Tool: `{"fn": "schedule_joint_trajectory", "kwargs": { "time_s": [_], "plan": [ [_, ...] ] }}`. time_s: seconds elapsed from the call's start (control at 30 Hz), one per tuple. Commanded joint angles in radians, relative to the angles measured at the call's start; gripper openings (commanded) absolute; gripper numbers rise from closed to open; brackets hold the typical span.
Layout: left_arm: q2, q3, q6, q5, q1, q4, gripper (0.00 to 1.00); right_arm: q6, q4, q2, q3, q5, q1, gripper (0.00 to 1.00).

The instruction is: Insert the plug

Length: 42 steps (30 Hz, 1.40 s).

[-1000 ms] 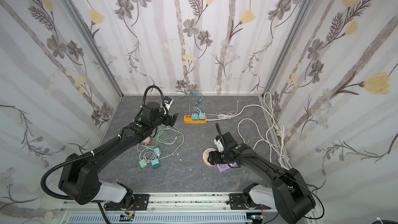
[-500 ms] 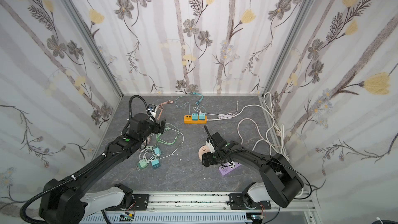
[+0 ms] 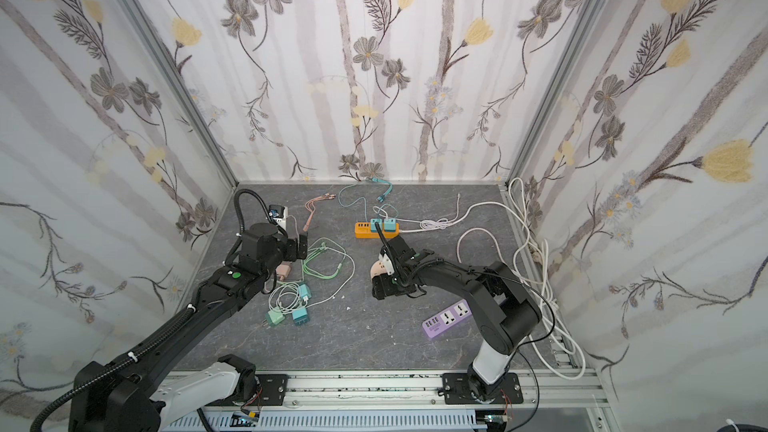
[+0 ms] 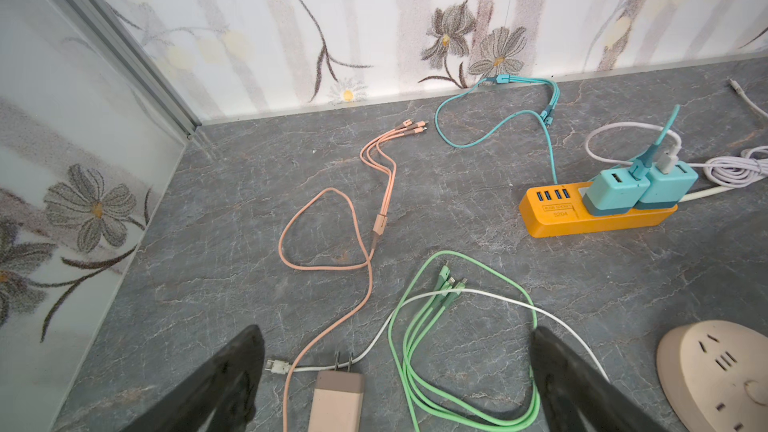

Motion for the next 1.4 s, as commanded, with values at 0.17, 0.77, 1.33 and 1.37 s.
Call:
{"fn": "schedule_joint_trajectory", "kwargs": {
  "time_s": [0.17, 0.77, 1.33, 1.37],
  "plan": [
    [0.033, 0.013, -0.082, -0.035, 0.011, -0.069, 1.0, -0.038, 0.033, 0.034, 0.072, -0.067, 0.009, 0.85],
    [0.133, 0.078, -0.271, -0.043, 0.012, -0.238, 1.0, 0.049, 0.169, -0.208, -0.058, 0.067, 0.01, 0.99],
    [0.096, 0.059, -0.779, -0.086, -0.22, -0.626, 0.75, 0.141, 0.305, -0.379, -0.184, 0.253, -0.013, 0.99],
    [0.096, 0.056, -0.791, -0.088, -0.239, -0.624, 0.76, 0.145, 0.305, -0.381, -0.187, 0.256, -0.014, 0.99]
  ]
}}
